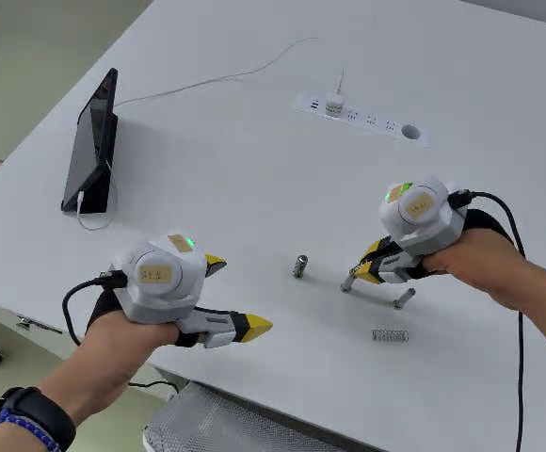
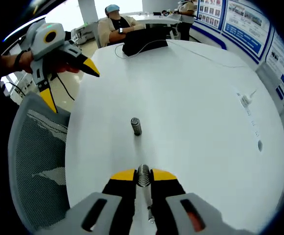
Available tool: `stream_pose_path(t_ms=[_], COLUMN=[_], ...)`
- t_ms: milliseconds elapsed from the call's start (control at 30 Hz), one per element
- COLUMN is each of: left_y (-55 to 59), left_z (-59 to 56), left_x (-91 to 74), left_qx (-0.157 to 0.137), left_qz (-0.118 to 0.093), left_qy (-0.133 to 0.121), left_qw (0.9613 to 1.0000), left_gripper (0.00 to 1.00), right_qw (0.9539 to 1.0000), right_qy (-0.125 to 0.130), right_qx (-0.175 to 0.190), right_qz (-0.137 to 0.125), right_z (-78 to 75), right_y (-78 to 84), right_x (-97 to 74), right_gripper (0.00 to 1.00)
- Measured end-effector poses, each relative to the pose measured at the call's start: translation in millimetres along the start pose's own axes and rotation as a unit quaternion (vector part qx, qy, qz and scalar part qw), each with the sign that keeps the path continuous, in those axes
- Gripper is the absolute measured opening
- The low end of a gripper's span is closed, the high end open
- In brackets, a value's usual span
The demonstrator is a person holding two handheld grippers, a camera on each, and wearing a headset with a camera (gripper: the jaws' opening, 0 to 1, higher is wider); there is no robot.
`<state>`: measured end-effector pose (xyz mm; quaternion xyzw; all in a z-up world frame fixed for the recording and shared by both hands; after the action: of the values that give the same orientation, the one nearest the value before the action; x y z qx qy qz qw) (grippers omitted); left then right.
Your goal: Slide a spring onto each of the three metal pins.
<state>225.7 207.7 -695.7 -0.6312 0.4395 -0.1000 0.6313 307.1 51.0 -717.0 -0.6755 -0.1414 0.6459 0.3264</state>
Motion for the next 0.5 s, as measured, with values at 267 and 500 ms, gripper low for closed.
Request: stream_pose_path(t_ms=[267, 500], left_y=[1.3, 2.1], left_z=[-0.5, 1.3], left_x=[0.4, -1.6], left_qx=[-0.003, -0.007], left_qz=[0.001, 0.002], left_qy=[0.001, -0.003], left_qw=[1.0, 1.0], left_gripper=[0.69, 0.69], right_qw=[0.9999, 0.9998], right_qy=[-0.002, -0.005], right_qx=[-0.006, -0.016], right_qz=[0.008, 0.015], right_z=[-1.8, -2.1], right_y=[2.5, 4.3], right_x=[6.4, 14.6], right_gripper=[0.13, 0.13])
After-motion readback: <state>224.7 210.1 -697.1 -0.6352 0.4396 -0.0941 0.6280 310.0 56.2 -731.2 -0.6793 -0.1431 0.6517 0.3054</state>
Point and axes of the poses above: the centre of the closed fingertips' face, and the gripper's own axes: x roughly forward along the fingers, z roughly to its left, y roughly out of its underside, the point moved 2 cm from there along -x, roughly backward along the fingers, and after that the axes turned 12 degrees about -z, right-handed, at the moved point
